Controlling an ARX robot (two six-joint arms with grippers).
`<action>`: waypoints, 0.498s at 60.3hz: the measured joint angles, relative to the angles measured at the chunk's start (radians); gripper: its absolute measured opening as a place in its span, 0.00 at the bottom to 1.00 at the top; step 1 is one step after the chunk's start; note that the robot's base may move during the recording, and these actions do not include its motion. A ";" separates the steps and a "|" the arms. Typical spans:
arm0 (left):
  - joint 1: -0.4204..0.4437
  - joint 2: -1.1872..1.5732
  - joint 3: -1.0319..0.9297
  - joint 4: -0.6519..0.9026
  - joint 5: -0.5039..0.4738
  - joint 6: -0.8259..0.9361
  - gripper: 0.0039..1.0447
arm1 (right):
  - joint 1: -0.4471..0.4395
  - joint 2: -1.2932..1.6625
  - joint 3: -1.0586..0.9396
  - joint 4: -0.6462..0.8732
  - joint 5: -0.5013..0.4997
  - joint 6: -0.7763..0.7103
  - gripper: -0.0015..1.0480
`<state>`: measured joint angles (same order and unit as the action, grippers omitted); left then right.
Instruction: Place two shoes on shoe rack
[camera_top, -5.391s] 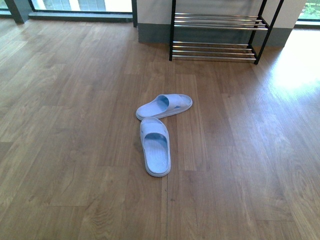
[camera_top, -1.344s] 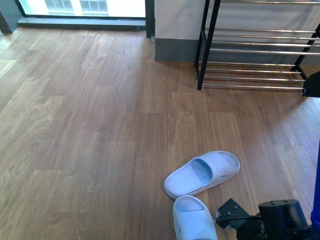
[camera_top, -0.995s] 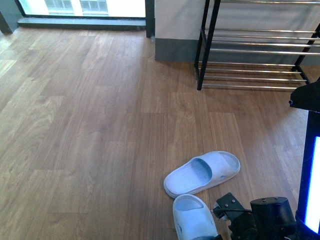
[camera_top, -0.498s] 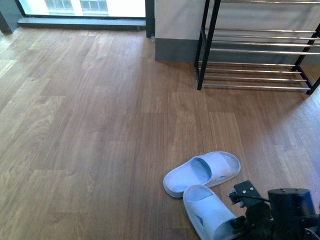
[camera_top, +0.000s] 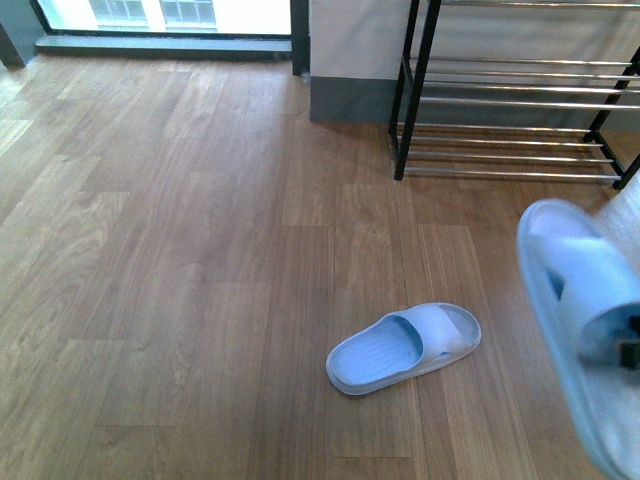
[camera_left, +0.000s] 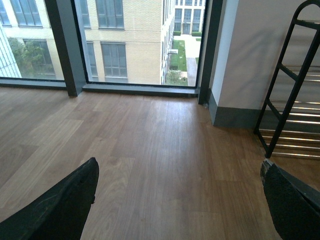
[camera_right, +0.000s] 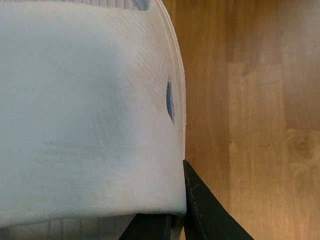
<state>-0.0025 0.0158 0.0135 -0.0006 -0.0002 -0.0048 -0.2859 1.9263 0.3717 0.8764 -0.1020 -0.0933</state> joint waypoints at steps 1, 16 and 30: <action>0.000 0.000 0.000 0.000 0.000 0.000 0.91 | -0.010 -0.033 -0.005 -0.014 -0.002 0.003 0.02; 0.000 0.000 0.000 0.000 0.000 0.000 0.91 | -0.143 -0.536 -0.081 -0.256 -0.064 0.059 0.02; 0.000 0.000 0.000 0.000 0.000 0.000 0.91 | -0.227 -0.863 -0.128 -0.430 -0.109 0.105 0.02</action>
<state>-0.0025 0.0158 0.0135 -0.0006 -0.0002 -0.0048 -0.5129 1.0637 0.2440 0.4469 -0.2115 0.0120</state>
